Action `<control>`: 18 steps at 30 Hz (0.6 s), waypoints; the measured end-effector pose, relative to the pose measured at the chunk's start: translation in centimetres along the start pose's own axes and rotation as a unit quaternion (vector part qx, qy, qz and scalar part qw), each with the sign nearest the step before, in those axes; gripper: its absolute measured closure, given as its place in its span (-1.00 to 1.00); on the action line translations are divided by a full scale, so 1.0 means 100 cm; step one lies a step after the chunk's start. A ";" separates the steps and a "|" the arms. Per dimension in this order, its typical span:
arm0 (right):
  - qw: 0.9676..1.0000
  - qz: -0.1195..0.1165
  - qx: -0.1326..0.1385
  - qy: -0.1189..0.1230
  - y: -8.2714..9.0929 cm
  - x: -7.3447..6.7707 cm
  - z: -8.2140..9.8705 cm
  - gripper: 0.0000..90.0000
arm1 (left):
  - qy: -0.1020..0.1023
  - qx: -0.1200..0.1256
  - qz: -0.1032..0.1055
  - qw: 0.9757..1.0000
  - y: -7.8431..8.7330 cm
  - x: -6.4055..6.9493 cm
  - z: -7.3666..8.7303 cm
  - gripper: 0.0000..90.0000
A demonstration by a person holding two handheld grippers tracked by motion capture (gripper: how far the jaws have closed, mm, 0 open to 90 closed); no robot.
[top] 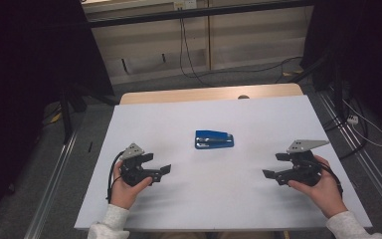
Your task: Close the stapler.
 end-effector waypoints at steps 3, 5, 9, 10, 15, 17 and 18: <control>1.000 -0.001 -0.001 0.002 0.002 -0.001 0.003 -0.61 | 0.000 0.003 -0.002 1.000 0.006 -0.001 0.003 -0.74; 1.000 -0.002 -0.001 0.001 0.003 -0.001 0.004 -0.61 | -0.001 0.000 -0.003 1.000 0.008 -0.002 0.005 -0.74; 1.000 -0.002 0.001 -0.002 0.006 -0.002 0.005 -0.61 | -0.002 0.000 -0.007 1.000 0.016 -0.004 0.011 -0.74; 1.000 -0.002 0.002 -0.001 0.007 -0.002 0.006 -0.61 | -0.003 -0.002 -0.007 1.000 0.019 -0.005 0.014 -0.74; 1.000 -0.003 0.001 -0.002 0.008 -0.002 0.008 -0.61 | 0.002 0.000 -0.009 1.000 0.026 -0.006 0.020 -0.74; 1.000 -0.002 0.001 -0.001 0.009 -0.002 0.008 -0.61 | 0.000 -0.001 -0.013 1.000 0.030 -0.007 0.022 -0.74; 1.000 -0.002 0.003 -0.001 0.009 -0.001 0.008 -0.61 | 0.000 0.002 -0.012 1.000 0.033 -0.008 0.024 -0.74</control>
Point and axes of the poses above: each handheld gripper's, and its own axes: y roughly backward along the jaws, z roughly out of its underside, x roughly to its right, the point moved 6 cm from there along -y, roughly forward along the jaws, and after that the axes turned 3 degrees about z, right-handed, at the moved point
